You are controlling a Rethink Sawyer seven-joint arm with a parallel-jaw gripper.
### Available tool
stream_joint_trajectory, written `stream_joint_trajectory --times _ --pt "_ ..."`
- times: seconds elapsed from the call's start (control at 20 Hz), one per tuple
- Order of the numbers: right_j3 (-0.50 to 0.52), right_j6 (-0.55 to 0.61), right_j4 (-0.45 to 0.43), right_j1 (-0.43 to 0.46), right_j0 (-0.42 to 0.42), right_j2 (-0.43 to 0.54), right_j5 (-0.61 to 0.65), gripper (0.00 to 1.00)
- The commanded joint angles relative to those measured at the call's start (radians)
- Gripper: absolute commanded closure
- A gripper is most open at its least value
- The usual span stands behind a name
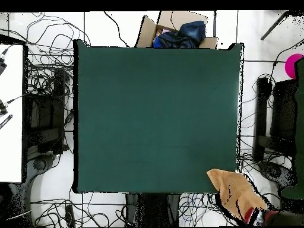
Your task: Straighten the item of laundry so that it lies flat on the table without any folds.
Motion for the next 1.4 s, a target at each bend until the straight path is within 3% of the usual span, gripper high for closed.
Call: stream_joint_trajectory --times 0.05,0.35,0.6,1.15,1.4 --pt "0.167 0.302 -0.001 -0.027 0.203 -0.252 -0.188 1.0" --pt "0.142 0.388 -0.15 0.04 0.425 -0.505 -0.223 1.0" --pt "0.105 0.545 -0.297 0.164 0.634 -0.717 -0.285 1.0" --pt "0.041 0.718 -0.345 0.256 0.968 -0.949 -0.331 1.0" --pt "-0.053 0.82 -0.389 0.37 1.133 -1.052 -0.344 1.0"
